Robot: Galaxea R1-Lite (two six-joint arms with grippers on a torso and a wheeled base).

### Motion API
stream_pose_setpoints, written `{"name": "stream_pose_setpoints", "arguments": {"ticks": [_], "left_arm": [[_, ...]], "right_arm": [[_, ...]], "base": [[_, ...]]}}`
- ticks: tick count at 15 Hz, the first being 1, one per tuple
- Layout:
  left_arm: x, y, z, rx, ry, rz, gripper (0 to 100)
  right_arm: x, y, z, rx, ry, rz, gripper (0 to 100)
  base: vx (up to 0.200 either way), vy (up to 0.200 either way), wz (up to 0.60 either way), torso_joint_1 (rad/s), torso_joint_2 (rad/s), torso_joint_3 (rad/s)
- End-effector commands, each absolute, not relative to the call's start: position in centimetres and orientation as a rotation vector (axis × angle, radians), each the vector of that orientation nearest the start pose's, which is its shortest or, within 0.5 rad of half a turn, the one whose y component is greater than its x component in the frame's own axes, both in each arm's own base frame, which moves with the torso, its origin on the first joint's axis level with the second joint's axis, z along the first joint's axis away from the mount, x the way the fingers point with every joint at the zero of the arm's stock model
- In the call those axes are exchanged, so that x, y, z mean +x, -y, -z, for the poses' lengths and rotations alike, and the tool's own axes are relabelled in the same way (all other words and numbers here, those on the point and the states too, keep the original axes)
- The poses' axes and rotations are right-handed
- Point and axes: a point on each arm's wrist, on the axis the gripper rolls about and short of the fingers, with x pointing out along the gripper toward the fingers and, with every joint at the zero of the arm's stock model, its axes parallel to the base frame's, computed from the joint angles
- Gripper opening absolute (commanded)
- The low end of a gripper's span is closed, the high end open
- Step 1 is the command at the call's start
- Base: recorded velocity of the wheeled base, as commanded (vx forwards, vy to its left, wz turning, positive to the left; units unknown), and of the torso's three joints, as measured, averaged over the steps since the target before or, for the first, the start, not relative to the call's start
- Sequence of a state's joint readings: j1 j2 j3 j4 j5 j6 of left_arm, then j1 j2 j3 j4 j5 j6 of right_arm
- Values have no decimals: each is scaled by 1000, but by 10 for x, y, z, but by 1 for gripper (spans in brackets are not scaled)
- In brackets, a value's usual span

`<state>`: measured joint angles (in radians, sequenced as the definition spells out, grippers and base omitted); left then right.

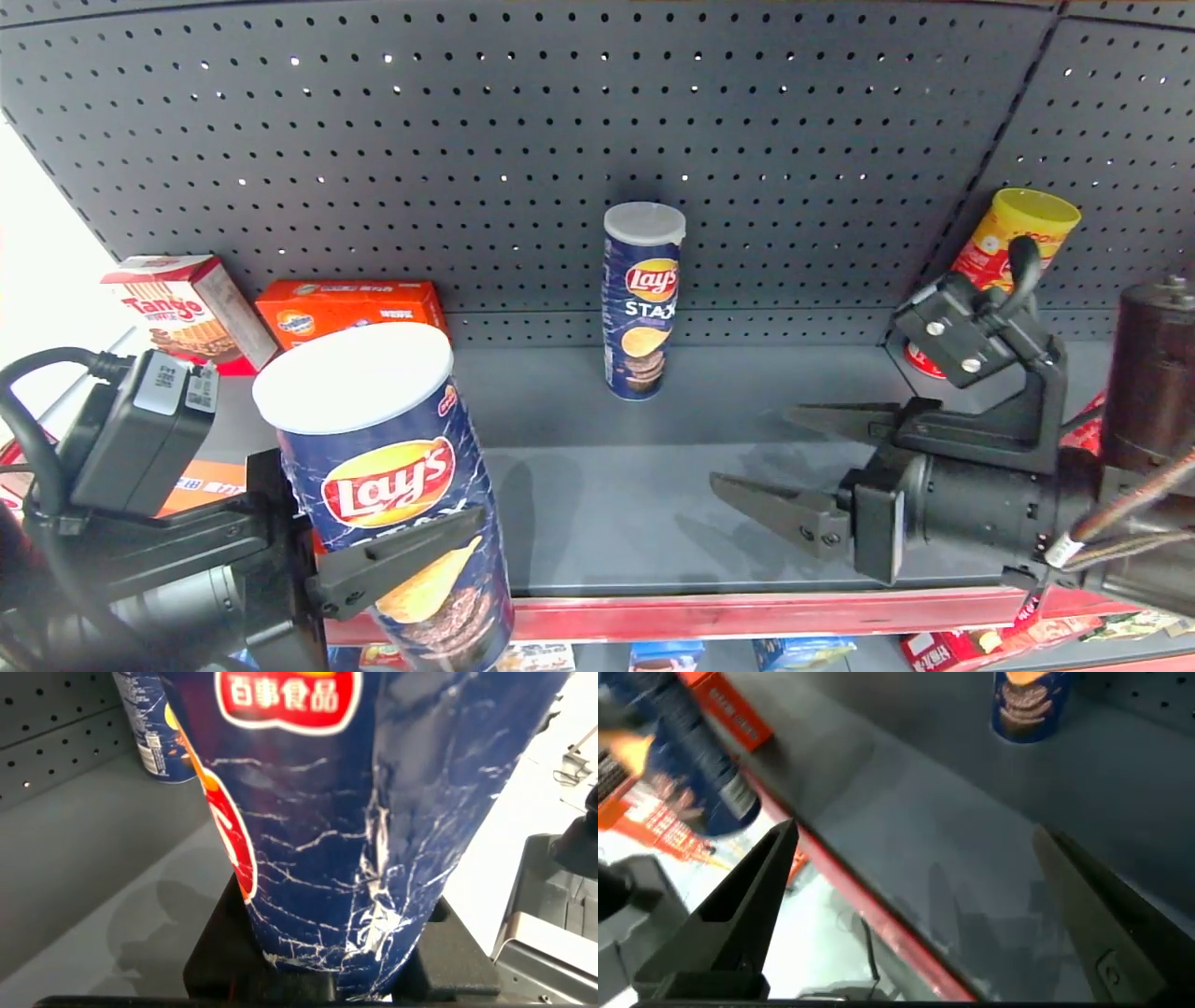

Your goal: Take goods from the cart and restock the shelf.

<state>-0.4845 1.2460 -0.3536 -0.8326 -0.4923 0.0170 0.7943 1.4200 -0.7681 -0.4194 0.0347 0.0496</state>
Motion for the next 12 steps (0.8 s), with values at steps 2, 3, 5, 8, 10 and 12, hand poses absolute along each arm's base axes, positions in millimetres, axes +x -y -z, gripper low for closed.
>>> {"name": "stream_pose_setpoints", "arguments": {"ticks": [2,3,5,8,10,12], "left_arm": [[149,91,-189,15,-59,976,0],[150,89,-189,16,-58,967,0],[151,88,-189,16,-58,961,0],[152,88,-190,16,-57,961,0],[152,89,-189,16,-61,961,0],[153,89,-189,16,-61,961,0]], "right_arm": [[198,-185,-224,-46,-284,-768,100],[211,-190,-226,-44,-290,-751,100],[226,-197,-230,-32,-262,-734,100],[264,-205,-234,-23,-233,-658,100],[289,-201,-229,-36,-232,-612,100],[309,-196,-224,-84,-202,-594,100]], "base": [[0,0,0,0,0,0],[0,0,0,0,0,0],[0,0,0,0,0,0],[0,0,0,0,0,0],[0,0,0,0,0,0],[0,0,0,0,0,0]]}}
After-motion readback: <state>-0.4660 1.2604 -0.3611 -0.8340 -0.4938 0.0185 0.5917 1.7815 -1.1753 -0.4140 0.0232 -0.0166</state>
